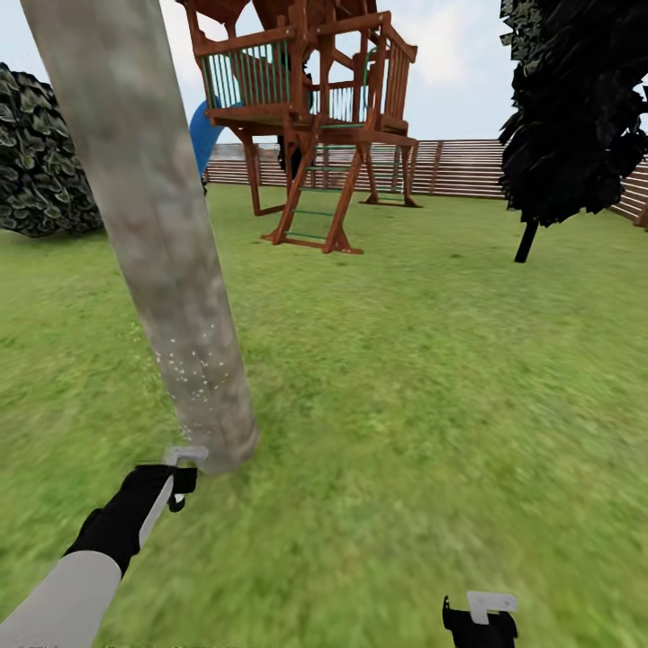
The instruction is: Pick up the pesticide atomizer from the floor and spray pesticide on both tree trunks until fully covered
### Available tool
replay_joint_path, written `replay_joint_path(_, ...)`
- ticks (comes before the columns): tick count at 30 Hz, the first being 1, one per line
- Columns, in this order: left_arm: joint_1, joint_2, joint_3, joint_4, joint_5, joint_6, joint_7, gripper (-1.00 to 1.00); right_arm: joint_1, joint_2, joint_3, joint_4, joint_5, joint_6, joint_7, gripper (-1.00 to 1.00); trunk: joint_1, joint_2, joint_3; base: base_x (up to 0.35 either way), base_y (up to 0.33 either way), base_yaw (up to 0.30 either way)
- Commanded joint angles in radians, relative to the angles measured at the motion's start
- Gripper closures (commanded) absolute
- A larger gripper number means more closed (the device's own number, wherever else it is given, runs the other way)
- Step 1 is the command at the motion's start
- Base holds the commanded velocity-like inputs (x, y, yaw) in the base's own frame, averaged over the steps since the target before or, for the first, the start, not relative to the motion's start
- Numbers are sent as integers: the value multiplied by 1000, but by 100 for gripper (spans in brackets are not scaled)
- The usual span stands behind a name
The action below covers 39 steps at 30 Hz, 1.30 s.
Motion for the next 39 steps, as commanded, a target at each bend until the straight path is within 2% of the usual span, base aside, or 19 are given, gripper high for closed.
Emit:
replay_joint_path(1,0,5,-4,80,-7,-37,-1,100,0,0,0,0,0,0,0,-100,0,0,0,0,0,234)
replay_joint_path(3,0,6,-6,106,-7,-69,-3,100,0,-1,-1,-1,-1,-1,-1,-100,0,0,0,11,0,195)
replay_joint_path(5,0,3,-7,113,-12,-74,-3,100,0,-1,-1,-1,-1,-1,-1,-100,0,0,0,141,-80,52)
replay_joint_path(8,0,14,2,112,-34,-75,-1,100,0,-3,-1,0,0,-2,-2,-100,0,0,0,229,-158,6)
replay_joint_path(14,0,13,8,110,-34,-86,2,100,0,-3,-1,0,0,0,-2,-100,0,0,0,210,-194,0)
replay_joint_path(21,0,7,6,110,-34,-88,2,100,0,0,0,0,-1,0,-2,-100,0,0,0,20,-271,10)
replay_joint_path(30,0,2,1,110,-34,-88,2,100,0,2,0,0,-1,0,-2,-100,0,0,0,124,-274,213)
replay_joint_path(39,0,3,6,110,-34,-88,2,100,0,2,0,0,-1,0,-2,-100,0,0,0,160,-256,14)
